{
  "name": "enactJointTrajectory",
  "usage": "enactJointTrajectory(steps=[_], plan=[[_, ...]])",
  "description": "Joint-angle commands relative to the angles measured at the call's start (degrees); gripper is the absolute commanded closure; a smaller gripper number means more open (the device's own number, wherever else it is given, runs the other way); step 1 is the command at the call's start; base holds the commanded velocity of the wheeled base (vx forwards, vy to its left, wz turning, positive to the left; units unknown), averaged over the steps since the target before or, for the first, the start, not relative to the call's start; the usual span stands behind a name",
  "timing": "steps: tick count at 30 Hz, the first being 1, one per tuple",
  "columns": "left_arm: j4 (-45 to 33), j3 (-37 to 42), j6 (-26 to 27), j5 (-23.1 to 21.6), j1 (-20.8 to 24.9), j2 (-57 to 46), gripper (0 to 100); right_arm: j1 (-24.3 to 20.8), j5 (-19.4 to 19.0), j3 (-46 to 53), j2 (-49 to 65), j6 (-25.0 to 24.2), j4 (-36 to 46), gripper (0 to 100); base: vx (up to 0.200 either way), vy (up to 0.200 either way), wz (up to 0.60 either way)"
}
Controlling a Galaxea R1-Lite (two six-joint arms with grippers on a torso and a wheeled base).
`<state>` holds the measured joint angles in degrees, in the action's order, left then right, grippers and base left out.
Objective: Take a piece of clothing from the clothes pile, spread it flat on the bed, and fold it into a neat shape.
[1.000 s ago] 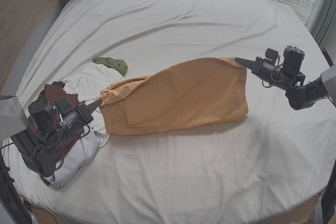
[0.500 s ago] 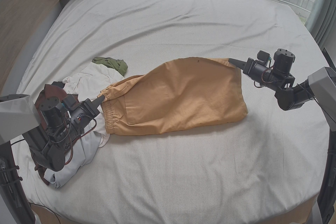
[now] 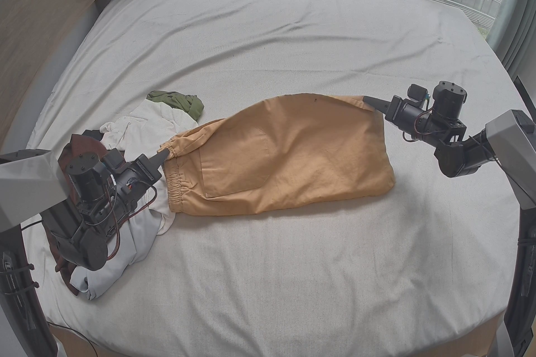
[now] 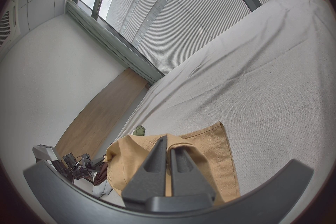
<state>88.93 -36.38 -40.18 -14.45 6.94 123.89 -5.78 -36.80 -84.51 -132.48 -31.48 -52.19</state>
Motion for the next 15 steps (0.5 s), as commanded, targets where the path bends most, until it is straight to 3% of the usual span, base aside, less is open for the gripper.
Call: enactJointTrajectory(steps=[1, 2, 11, 15], plan=[[-0.1, 0.2, 0.0, -0.1, 0.1, 0.3, 0, -0.1, 0.0, -1.4, -0.9, 0.0, 0.0, 100, 0.0, 0.0, 0.0], [-0.1, 0.0, 0.0, 0.0, 0.1, 0.4, 0, -0.2, 0.0, -1.9, -1.1, -0.1, 0.0, 0, 0.0, 0.0, 0.0], [-0.1, -1.5, 0.1, 2.9, 0.0, 0.2, 0, -0.5, 1.7, -2.9, -1.1, -1.2, -0.9, 0, 0.0, 0.0, 0.0], [-0.1, -0.9, 0.1, 2.8, 0.4, -1.2, 0, -0.2, 1.8, 2.6, 3.5, -1.1, -1.0, 0, 0.0, 0.0, 0.0]])
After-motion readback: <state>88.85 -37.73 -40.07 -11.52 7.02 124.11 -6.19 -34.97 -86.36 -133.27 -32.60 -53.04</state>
